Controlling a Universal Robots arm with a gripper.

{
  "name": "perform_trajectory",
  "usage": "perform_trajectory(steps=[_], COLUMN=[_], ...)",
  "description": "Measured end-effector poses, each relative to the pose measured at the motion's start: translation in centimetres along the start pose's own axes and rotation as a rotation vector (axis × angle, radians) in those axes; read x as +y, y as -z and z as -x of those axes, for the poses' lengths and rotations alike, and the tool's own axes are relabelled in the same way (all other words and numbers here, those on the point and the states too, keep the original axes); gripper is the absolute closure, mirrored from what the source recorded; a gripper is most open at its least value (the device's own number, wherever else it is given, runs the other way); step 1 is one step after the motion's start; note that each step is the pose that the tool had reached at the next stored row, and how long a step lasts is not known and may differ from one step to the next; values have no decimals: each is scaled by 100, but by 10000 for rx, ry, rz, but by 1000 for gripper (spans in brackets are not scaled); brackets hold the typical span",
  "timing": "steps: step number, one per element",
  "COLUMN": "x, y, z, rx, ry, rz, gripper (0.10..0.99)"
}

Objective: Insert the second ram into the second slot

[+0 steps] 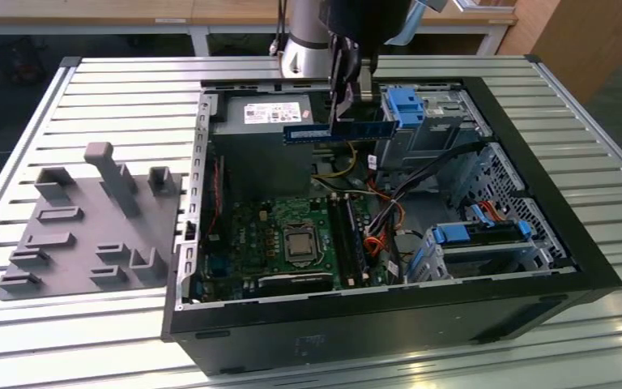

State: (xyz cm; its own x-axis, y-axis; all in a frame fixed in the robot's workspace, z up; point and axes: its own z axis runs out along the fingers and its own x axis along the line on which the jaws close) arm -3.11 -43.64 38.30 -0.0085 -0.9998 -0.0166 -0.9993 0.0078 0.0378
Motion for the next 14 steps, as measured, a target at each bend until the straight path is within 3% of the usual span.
perform_trajectory(steps=[14], x=[0], y=[0], z=[0], rx=[-11], ry=[-287], rz=[-5], gripper=[953])
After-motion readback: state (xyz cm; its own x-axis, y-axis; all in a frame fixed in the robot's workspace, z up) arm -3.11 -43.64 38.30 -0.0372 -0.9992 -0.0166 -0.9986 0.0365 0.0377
